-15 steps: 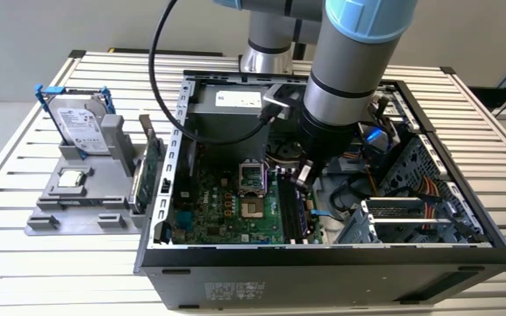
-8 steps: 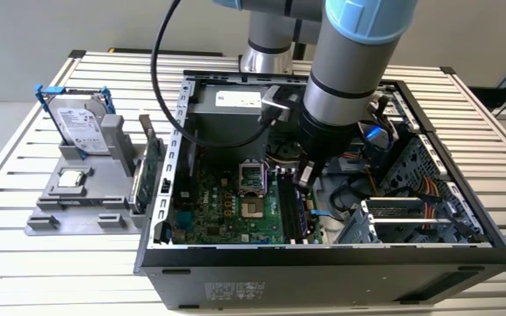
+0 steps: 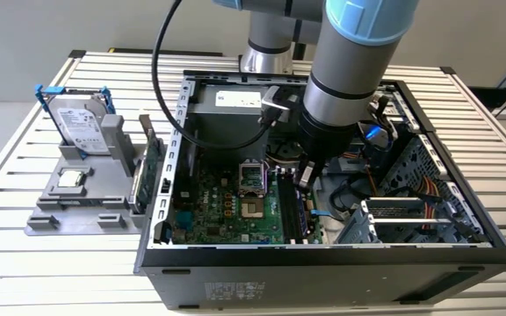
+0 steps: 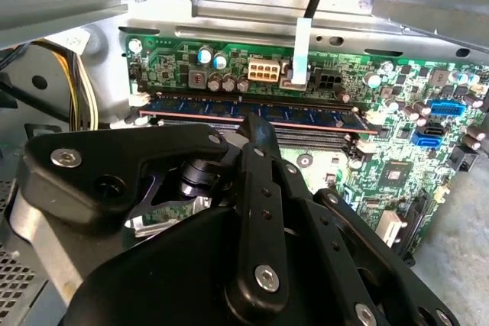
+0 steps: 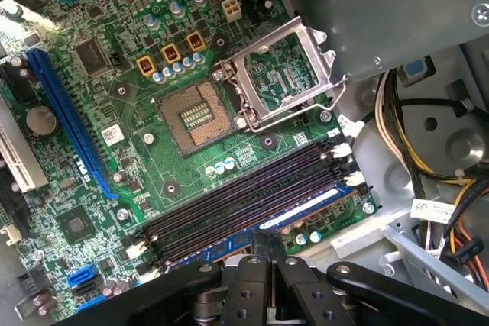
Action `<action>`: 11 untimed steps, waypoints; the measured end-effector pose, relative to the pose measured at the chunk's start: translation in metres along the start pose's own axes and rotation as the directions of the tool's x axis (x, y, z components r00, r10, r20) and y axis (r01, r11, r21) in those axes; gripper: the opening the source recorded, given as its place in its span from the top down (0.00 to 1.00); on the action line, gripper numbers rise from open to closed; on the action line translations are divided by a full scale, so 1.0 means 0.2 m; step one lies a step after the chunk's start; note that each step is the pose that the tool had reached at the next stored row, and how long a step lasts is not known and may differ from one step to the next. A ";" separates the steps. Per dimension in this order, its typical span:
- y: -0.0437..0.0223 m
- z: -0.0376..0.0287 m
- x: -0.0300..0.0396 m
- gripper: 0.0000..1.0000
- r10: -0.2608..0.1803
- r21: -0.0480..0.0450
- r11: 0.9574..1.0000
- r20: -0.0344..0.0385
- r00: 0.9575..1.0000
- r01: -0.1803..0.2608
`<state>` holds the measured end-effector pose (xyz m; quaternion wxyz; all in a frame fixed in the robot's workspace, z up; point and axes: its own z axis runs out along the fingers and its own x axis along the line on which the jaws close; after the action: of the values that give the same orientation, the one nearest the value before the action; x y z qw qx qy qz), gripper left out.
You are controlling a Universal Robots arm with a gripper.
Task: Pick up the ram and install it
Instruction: 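Press down the ram until it locks into place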
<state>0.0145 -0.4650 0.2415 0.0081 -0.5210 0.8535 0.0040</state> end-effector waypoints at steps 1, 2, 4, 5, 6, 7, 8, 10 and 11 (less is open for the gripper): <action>0.000 0.000 0.000 1.00 0.000 0.000 1.000 0.000 1.000 0.000; 0.000 0.000 0.000 1.00 -0.001 -0.001 1.000 0.000 1.000 0.001; 0.000 0.000 0.000 1.00 -0.014 -0.002 1.000 -0.001 1.000 0.014; 0.000 0.000 0.000 1.00 -0.024 -0.004 1.000 -0.001 1.000 0.024; -0.001 0.001 0.000 1.00 -0.034 -0.007 0.999 0.002 0.999 0.034; -0.001 0.002 0.000 1.00 -0.043 -0.010 0.999 0.007 0.999 0.043; 0.000 0.002 0.000 1.00 -0.051 -0.014 0.999 0.012 0.999 0.051; 0.000 0.004 0.000 1.00 -0.069 -0.020 0.997 0.021 0.997 0.069; 0.000 0.005 0.000 1.00 -0.078 -0.022 0.997 0.024 0.997 0.078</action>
<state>0.0145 -0.4650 0.2405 0.0122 -0.5538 0.8323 0.0195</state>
